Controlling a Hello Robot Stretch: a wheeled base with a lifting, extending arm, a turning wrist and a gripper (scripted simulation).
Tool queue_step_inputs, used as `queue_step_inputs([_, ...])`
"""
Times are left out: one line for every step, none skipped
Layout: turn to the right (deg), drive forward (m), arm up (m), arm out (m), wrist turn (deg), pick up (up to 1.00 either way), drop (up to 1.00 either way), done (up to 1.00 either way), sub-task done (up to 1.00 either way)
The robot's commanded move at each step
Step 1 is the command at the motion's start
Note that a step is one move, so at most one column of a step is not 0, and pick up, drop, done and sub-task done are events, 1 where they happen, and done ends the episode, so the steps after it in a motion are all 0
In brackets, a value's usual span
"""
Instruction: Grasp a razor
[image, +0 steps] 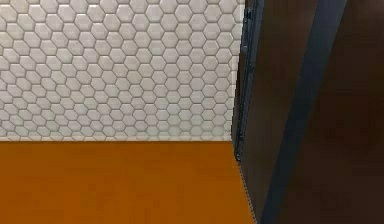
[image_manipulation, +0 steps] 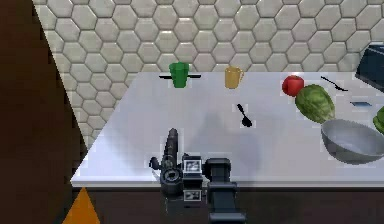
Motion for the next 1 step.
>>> queue_step_inputs([0.0,0.0,0.1,0.0,0.0,0.0,0.0,0.0,0.0])
